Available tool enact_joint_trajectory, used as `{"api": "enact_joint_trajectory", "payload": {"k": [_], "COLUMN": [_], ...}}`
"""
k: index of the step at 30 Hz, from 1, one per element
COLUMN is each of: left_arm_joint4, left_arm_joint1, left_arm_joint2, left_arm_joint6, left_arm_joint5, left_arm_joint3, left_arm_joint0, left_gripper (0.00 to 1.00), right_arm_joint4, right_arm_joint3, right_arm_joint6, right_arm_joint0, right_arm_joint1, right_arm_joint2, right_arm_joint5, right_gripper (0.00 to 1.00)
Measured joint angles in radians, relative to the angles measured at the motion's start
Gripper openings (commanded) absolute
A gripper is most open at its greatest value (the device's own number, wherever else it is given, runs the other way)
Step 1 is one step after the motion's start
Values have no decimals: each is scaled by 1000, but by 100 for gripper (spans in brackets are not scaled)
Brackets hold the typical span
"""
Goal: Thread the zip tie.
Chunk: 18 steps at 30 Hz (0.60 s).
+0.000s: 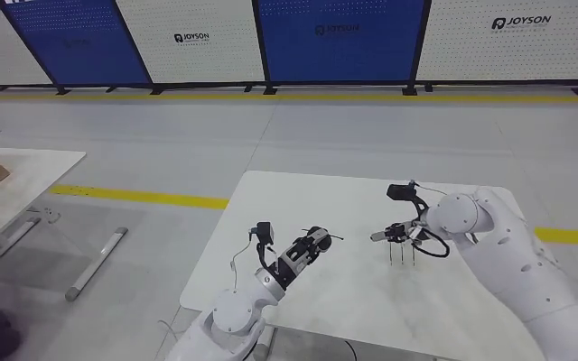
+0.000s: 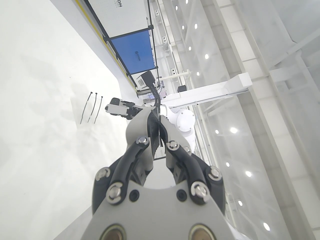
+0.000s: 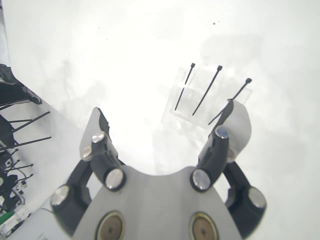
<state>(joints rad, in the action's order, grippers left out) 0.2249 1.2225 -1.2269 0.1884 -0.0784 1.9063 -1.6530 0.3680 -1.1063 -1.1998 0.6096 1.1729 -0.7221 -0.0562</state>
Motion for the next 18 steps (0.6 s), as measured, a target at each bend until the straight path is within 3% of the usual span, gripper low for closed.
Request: {"api": "enact_joint_trajectory", "payload": {"k": [13,18], "left_arm_joint4": [0,0], "left_arm_joint1": [0,0], "left_arm_joint2": [0,0], "left_arm_joint6": [0,0], "left_arm_joint5": [0,0], "left_arm_joint3": [0,0], "left_arm_joint0": [0,0], "left_gripper": [0,0], "right_arm_joint4": [-12,-34], "right_arm_joint3": [-234,-232], "right_arm_joint6": [90,92], "right_arm_joint0": [249,263], "right_arm_joint1": [-94,-97], "right_arm_joint2": [-224,-239], "right_arm_joint5": [64,79], "right_gripper": [100,100]}}
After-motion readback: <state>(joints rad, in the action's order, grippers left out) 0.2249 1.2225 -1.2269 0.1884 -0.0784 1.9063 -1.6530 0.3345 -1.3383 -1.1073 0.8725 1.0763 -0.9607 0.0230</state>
